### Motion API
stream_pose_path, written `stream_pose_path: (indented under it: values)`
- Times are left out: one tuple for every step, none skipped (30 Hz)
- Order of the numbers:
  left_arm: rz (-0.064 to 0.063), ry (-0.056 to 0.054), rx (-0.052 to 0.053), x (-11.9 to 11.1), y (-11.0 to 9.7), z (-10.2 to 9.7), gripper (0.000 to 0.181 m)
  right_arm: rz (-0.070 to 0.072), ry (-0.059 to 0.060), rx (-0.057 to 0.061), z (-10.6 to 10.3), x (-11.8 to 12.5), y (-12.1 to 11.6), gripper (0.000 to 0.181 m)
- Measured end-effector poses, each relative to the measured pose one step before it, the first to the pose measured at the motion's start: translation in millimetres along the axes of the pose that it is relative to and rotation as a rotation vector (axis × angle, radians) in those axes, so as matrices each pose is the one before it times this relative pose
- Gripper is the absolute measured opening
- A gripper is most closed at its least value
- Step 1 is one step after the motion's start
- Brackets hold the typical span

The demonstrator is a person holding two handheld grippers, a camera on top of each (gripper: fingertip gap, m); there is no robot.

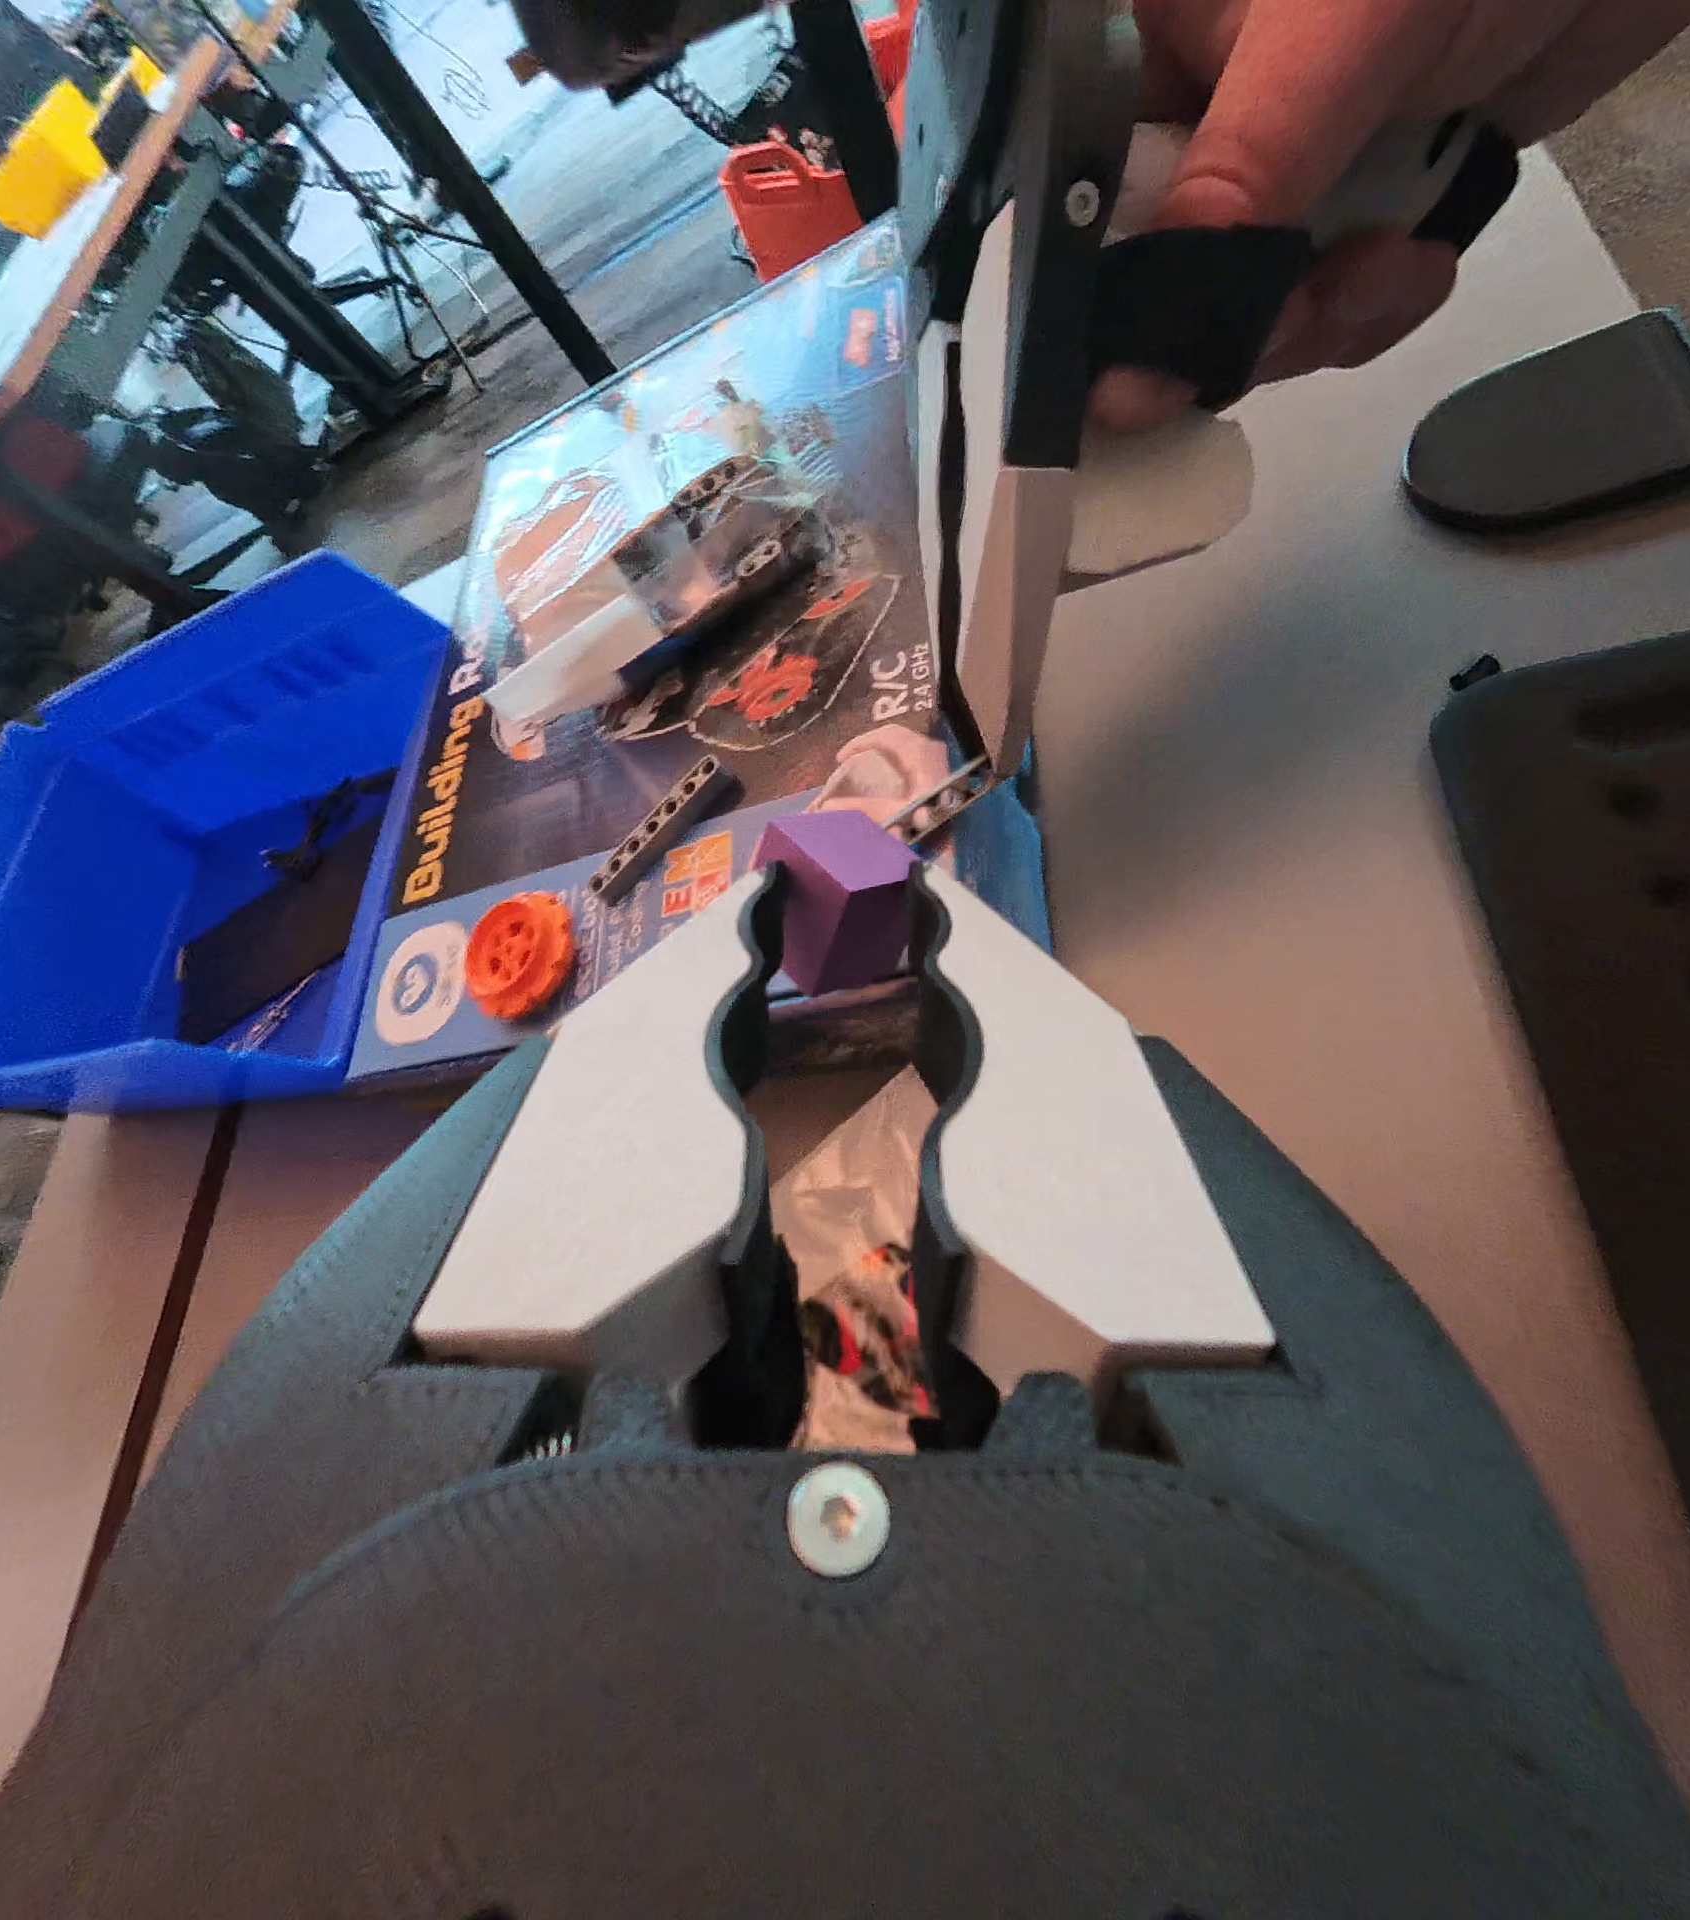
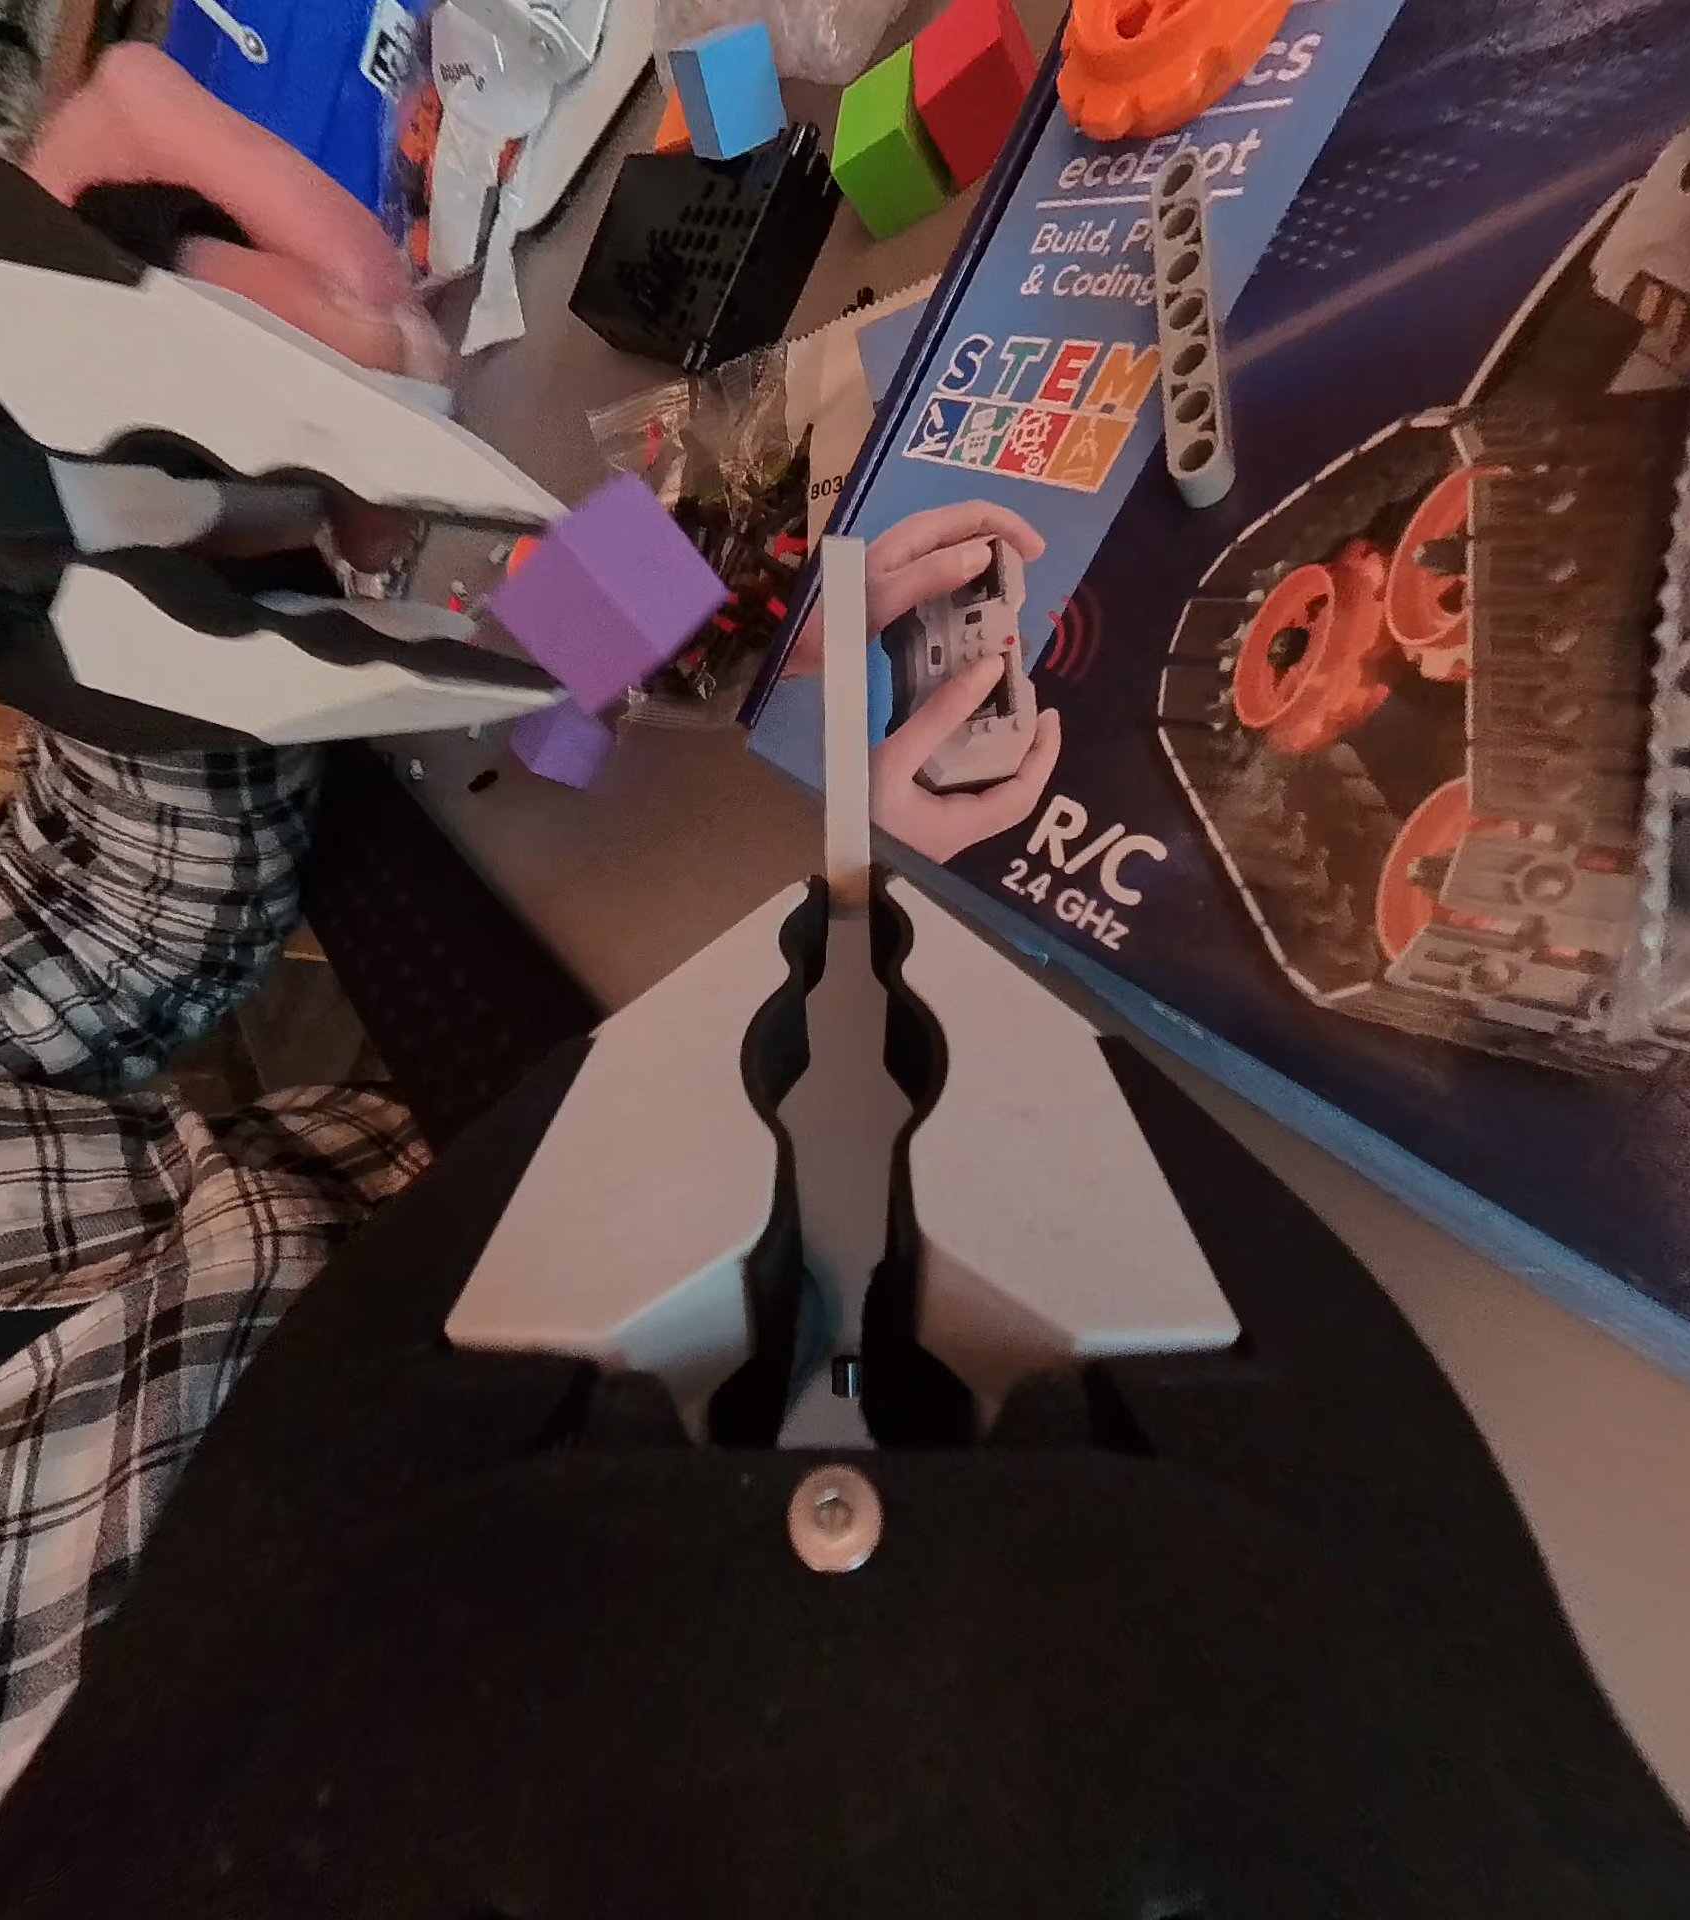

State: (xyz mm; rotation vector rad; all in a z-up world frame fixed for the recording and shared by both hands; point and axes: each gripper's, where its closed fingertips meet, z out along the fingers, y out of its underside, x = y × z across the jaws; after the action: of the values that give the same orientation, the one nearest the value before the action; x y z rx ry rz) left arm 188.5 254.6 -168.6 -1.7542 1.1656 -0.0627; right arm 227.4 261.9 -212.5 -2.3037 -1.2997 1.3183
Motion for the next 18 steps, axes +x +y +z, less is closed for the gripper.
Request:
stream_pose_path:
  values:
    - [0.0111, 0.0002, -0.0149, -0.02, 1.44, 7.47, 0.021, 0.0094, -0.0107, 0.0098, -0.07, 0.24, 0.45, 0.006]
    - [0.0076, 0.0013, -0.0179, -0.25, 2.47, 6.53, 0.022, 0.0079, -0.0106, 0.0072, -0.04, 0.0, 0.75, 0.006]
    - [-0.0012, 0.0008, -0.0031, -0.64, 0.45, 5.15, 0.022, 0.0044, -0.0105, 0.0067, -0.17, -0.54, 0.33, 0.007]
    - [-0.0119, 0.0036, 0.0108, -0.63, -2.07, 3.29, 0.022, 0.0041, -0.0105, 0.0078, -0.56, -0.59, -0.22, 0.007]
    - [-0.0133, 0.0052, 0.0078, -0.49, -2.14, 2.41, 0.022, 0.0036, -0.0055, 0.0051, -0.75, 0.1, -0.38, 0.007]
    - [-0.0057, 0.0022, -0.0044, -0.89, -0.54, 2.41, 0.021, 0.0027, -0.0029, 0.0023, -0.74, 0.52, -0.4, 0.007]
    - [0.0004, -0.0026, -0.0189, -1.73, 1.8, 2.55, 0.021, 0.0027, -0.0044, 0.0012, -0.47, 0.13, -0.77, 0.008]
    - [0.0076, -0.0075, -0.0179, -2.09, 1.87, 2.5, 0.021, 0.0031, -0.0022, 0.0016, -0.49, 0.55, -1.12, 0.009]
    - [0.0081, -0.0055, -0.0132, -1.44, 1.37, 2.26, 0.021, -0.0002, 0.0099, -0.0011, -0.64, 2.08, -0.88, 0.011]
    - [0.0049, 0.0015, -0.0116, -0.19, 1.46, 2.45, 0.021, -0.0048, 0.0212, -0.0043, -0.84, 3.21, -0.1, 0.015]
    - [0.0032, -0.002, -0.001, -0.24, 0.19, 2.11, 0.021, -0.0081, 0.0144, 0.0001, -1.28, 1.4, -0.29, 0.016]
    - [-0.0056, -0.0001, 0.0052, -0.45, -1.14, 1.33, 0.021, -0.0096, 0.0083, 0.0038, -1.07, -0.37, -0.11, 0.019]
    - [-0.0074, -0.0004, 0.0002, -0.95, -0.48, 0.96, 0.021, -0.0124, 0.0148, -0.0016, -0.77, 0.58, 0.8, 0.02]
    - [-0.0022, -0.0011, -0.003, -1.04, 0.06, 0.68, 0.021, -0.0137, 0.0182, -0.0018, -0.83, 1.15, 0.79, 0.02]
    - [0.0016, -0.0011, -0.0025, -0.79, 0.19, 0.42, 0.021, -0.0095, 0.0084, 0.0014, -1.11, -0.3, 0.26, 0.021]
    - [0.0011, -0.0007, -0.0012, -0.54, 0.25, 0.27, 0.021, -0.0143, 0.0086, 0.0018, -1.27, -1.08, -0.09, 0.02]
    - [-0.0005, -0.0011, -0.0013, -0.46, 0.2, 0.14, 0.021, -0.024, 0.0258, 0.0027, -0.94, 0.52, -0.42, 0.019]
    - [0.0007, -0.0024, -0.0011, -0.07, 0.18, -0.18, 0.021, -0.0146, 0.0266, -0.0048, -0.11, 0.84, 0.97, 0.019]
